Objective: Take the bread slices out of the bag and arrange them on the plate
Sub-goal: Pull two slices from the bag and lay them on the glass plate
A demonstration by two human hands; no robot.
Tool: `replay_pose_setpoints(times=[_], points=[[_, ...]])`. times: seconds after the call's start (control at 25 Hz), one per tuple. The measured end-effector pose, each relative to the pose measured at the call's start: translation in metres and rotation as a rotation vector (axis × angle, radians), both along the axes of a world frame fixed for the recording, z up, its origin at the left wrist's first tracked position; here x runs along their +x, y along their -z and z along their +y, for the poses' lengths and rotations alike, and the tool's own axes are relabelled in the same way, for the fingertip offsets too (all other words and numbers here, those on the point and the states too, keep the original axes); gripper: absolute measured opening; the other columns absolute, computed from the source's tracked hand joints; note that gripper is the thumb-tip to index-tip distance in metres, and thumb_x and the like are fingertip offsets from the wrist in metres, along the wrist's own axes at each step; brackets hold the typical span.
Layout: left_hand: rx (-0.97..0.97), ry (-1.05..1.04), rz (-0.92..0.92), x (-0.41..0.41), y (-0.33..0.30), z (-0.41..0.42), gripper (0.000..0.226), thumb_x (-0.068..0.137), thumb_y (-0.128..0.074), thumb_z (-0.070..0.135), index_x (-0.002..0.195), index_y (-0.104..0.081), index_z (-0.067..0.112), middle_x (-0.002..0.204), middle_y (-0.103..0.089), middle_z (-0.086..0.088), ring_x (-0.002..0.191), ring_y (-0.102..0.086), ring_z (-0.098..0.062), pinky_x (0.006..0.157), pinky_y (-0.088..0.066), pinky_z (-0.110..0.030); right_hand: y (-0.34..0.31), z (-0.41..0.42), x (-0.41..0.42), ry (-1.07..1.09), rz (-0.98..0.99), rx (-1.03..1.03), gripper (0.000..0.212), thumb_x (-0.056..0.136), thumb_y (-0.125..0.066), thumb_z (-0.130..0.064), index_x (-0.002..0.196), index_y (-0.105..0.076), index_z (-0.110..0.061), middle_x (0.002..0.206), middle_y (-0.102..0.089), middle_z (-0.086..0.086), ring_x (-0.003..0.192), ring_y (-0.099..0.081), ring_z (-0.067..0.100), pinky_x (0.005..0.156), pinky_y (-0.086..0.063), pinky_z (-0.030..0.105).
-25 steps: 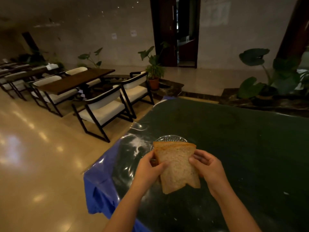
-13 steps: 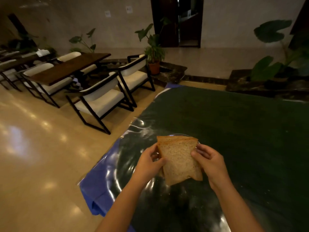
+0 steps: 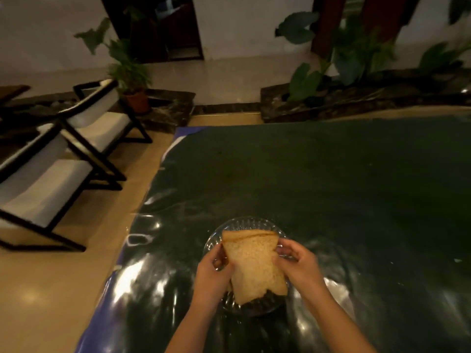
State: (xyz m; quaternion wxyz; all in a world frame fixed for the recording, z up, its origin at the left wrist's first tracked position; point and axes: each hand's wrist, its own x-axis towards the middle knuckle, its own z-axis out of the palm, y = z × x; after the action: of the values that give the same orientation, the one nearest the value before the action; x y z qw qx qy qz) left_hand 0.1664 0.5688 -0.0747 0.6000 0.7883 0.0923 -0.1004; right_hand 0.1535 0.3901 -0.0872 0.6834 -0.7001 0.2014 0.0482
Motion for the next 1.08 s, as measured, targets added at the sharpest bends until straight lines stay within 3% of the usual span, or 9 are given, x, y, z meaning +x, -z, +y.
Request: replay_pose_setpoints(times=[0.08, 0.2, 0.28, 0.4, 0.56, 0.8, 0.88, 0.96, 1.08], points=[[-0.021, 0.016, -0.009, 0.022, 0.014, 0.004, 0.047, 0.079, -0.064, 0.0, 0.091, -0.056, 0.045, 0.09, -0.063, 0.022, 0.083, -0.061, 0.005, 0.058, -0.05, -0.013, 0.01, 0.008, 0.016, 0.06, 0.021, -0.016, 0.033, 0.078, -0.063, 0.0, 0.104, -0.063, -0.02, 0.086, -0.064, -0.008, 0.078, -0.061, 0.006, 0.056, -0.05, 0.016], [-0.021, 0.049, -0.023, 0.055, 0.033, 0.004, 0.043, 0.08, -0.061, 0.0, 0.11, -0.058, 0.031, 0.095, -0.063, 0.021, 0.084, -0.062, 0.009, 0.066, -0.052, -0.013, 0.027, 0.016, 0.046, 0.119, 0.031, -0.054, 0.033, 0.079, -0.063, -0.002, 0.107, -0.063, -0.019, 0.089, -0.064, -0.006, 0.086, -0.062, 0.014, 0.075, -0.056, 0.036], [-0.027, 0.067, -0.05, 0.075, 0.044, 0.002, 0.045, 0.08, -0.061, -0.002, 0.103, -0.058, 0.037, 0.092, -0.061, 0.024, 0.081, -0.061, 0.014, 0.064, -0.05, -0.008, 0.039, 0.017, 0.064, 0.145, 0.023, -0.079, 0.034, 0.078, -0.063, -0.002, 0.108, -0.063, -0.018, 0.091, -0.065, -0.005, 0.09, -0.063, 0.017, 0.082, -0.055, 0.042], [-0.014, 0.068, -0.045, 0.1, 0.064, -0.003, 0.048, 0.08, -0.061, -0.003, 0.092, -0.06, 0.044, 0.086, -0.06, 0.029, 0.078, -0.061, 0.015, 0.062, -0.049, -0.007, 0.059, 0.017, 0.082, 0.192, 0.05, -0.138, 0.035, 0.078, -0.063, -0.004, 0.11, -0.062, -0.017, 0.087, -0.064, -0.009, 0.089, -0.062, 0.015, 0.083, -0.054, 0.041], [0.066, 0.111, -0.049, 0.113, 0.082, -0.007, 0.043, 0.081, -0.062, 0.001, 0.121, -0.058, 0.016, 0.089, -0.056, 0.028, 0.089, -0.058, 0.001, 0.082, -0.048, -0.024, 0.078, 0.016, 0.092, 0.222, 0.051, -0.232, 0.033, 0.078, -0.064, -0.008, 0.11, -0.062, -0.017, 0.083, -0.062, -0.013, 0.085, -0.062, 0.012, 0.08, -0.053, 0.036], [0.158, 0.063, -0.124, 0.121, 0.096, -0.013, 0.037, 0.08, -0.064, 0.003, 0.117, -0.061, 0.01, 0.084, -0.056, 0.023, 0.084, -0.061, -0.005, 0.068, -0.041, -0.013, 0.089, 0.017, 0.106, 0.222, 0.061, -0.378, 0.033, 0.08, -0.062, -0.012, 0.112, -0.062, -0.017, 0.1, -0.068, -0.001, 0.086, -0.058, 0.008, 0.08, -0.049, 0.029], [0.186, 0.024, -0.13, 0.122, 0.097, -0.018, 0.034, 0.08, -0.066, 0.005, 0.114, -0.063, 0.009, 0.079, -0.055, 0.025, 0.073, -0.056, 0.005, 0.062, -0.038, -0.009, 0.089, 0.017, 0.11, 0.209, 0.067, -0.424, 0.031, 0.082, -0.06, -0.013, 0.112, -0.062, -0.018, 0.103, -0.069, -0.001, 0.086, -0.058, 0.009, 0.077, -0.046, 0.026], [0.215, 0.007, -0.144, 0.123, 0.095, -0.022, 0.03, 0.079, -0.067, 0.006, 0.109, -0.065, 0.006, 0.08, -0.064, 0.014, 0.066, -0.052, 0.008, 0.06, -0.039, -0.01, 0.088, 0.016, 0.113, 0.185, 0.08, -0.471, 0.03, 0.083, -0.058, -0.013, 0.112, -0.062, -0.017, 0.105, -0.069, 0.002, 0.09, -0.062, 0.014, 0.076, -0.045, 0.026], [0.315, -0.006, -0.178, 0.123, 0.094, -0.023, 0.029, 0.078, -0.068, 0.01, 0.107, -0.065, 0.004, 0.098, -0.068, -0.01, 0.078, -0.06, -0.012, 0.071, -0.046, -0.023, 0.084, 0.014, 0.115, 0.146, 0.115, -0.565, 0.025, 0.083, -0.056, -0.014, 0.106, -0.065, -0.015, 0.098, -0.071, 0.003, 0.09, -0.065, 0.019, 0.07, -0.045, 0.026]])
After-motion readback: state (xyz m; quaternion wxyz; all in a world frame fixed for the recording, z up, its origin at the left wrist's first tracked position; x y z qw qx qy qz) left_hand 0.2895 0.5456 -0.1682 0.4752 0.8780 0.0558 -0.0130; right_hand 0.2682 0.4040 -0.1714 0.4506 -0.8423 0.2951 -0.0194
